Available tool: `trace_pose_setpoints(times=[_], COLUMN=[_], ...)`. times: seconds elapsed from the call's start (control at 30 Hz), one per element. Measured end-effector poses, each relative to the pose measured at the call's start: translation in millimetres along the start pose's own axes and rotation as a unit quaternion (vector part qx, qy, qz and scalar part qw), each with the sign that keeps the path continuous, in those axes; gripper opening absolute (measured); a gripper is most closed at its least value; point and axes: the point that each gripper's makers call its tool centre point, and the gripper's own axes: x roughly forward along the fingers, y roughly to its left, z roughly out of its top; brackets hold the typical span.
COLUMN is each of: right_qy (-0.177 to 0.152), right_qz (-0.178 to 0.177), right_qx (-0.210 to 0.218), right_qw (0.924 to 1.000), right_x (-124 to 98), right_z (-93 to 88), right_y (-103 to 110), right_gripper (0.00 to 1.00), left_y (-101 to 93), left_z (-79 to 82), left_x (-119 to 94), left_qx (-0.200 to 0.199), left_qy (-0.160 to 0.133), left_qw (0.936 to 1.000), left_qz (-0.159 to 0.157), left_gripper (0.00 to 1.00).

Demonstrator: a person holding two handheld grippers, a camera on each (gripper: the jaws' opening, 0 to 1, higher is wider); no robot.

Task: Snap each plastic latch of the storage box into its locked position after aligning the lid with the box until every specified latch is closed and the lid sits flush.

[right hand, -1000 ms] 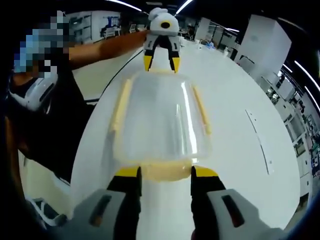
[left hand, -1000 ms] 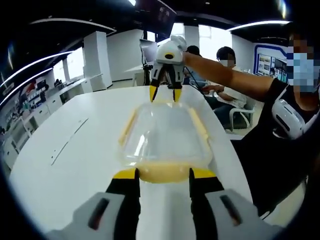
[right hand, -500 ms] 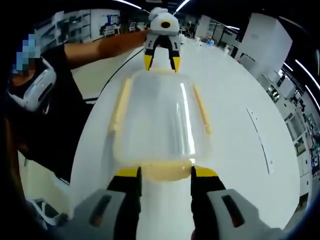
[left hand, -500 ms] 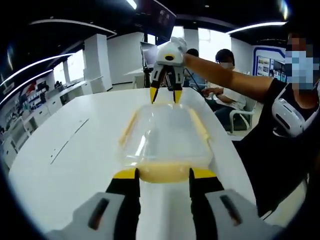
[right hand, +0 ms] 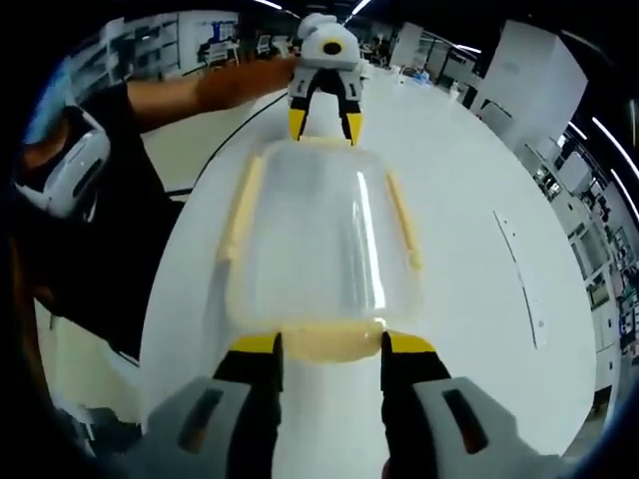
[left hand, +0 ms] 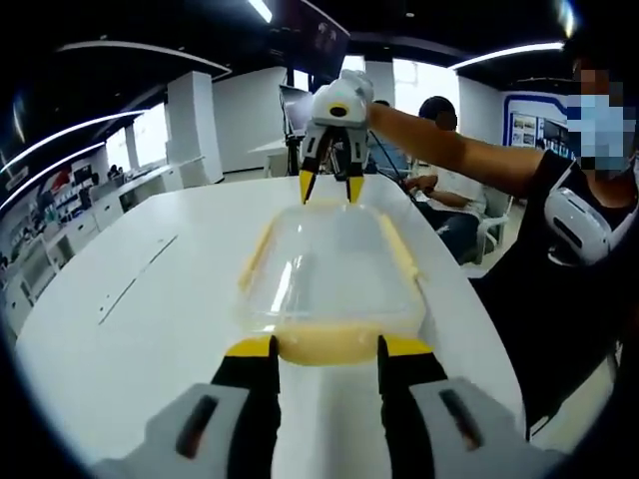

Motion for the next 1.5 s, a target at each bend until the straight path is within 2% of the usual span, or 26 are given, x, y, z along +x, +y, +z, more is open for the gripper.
trace_pose_setpoints(times=[0.33, 0.57, 0.8, 1.07, 1.1, 1.13, 1.17, 1.2, 1.23, 1.27, 1.37, 1.43, 1.5], right_qy=[0.001, -0.003, -0.013, -0.041, -0.050, -0.052, -0.064, -0.072, -0.093, -0.104, -0.097, -0.096, -0.094], right_qz=[-0.002, -0.001, -0.001, -0.017, -0.037, -0.040, -0.038, -0.033, -0.034, -0.037, -0.041, -0.040, -0.043], right_qx=[0.003, 0.001, 0.000, -0.005, -0.016, -0.015, -0.003, 0.014, 0.022, 0.020, 0.014, 0.020, 0.021], right_qw=[1.0000, 1.0000, 0.9999, 0.9990, 0.9979, 0.9977, 0.9972, 0.9968, 0.9948, 0.9937, 0.9943, 0.9943, 0.9944], right_x=[-2, 2, -1, -2, -3, -3, -4, -3, -3, -6, -11, -9, -9], right_z=[-5.7, -5.8, -6.5, -5.9, -4.0, -5.6, -4.9, -5.7, -0.3, 0.4, -4.6, -3.1, -3.2], right_y=[-1, 3, 2, 8, 4, 1, 2, 7, 8, 7, 7, 9, 11], right_gripper=[0.36, 0.37, 0.37, 0.38, 0.41, 0.46, 0.55, 0.69, 0.78, 0.82, 0.87, 0.99, 1.00], left_y=[2.1, 1.7, 0.9, 0.0, -3.7, -6.5, -9.1, -14.9, -16.9, -18.7, -22.1, -21.3, -20.4], left_z=[0.0, -3.4, -2.3, -1.9, -1.1, -0.3, 1.0, 6.4, 7.1, 7.1, 8.0, 11.3, 14.2], left_x=[5, 5, 7, 7, 7, 8, 10, 12, 13, 14, 15, 14, 11], left_qx=[0.013, 0.008, 0.009, 0.018, 0.013, 0.010, 0.007, -0.005, -0.002, 0.000, 0.003, 0.002, 0.003], left_qy=[0.006, 0.007, -0.003, -0.023, -0.035, -0.041, -0.050, -0.072, -0.076, -0.075, -0.069, -0.068, -0.066], left_qw=[0.9999, 0.9999, 1.0000, 0.9995, 0.9993, 0.9991, 0.9987, 0.9972, 0.9969, 0.9970, 0.9975, 0.9977, 0.9978], left_qz=[0.004, -0.003, 0.001, 0.007, -0.002, -0.007, -0.010, -0.020, -0.018, -0.016, -0.014, -0.007, 0.002], left_gripper=[0.37, 0.37, 0.37, 0.39, 0.47, 0.60, 0.74, 0.91, 0.98, 0.99, 1.00, 1.00, 1.00])
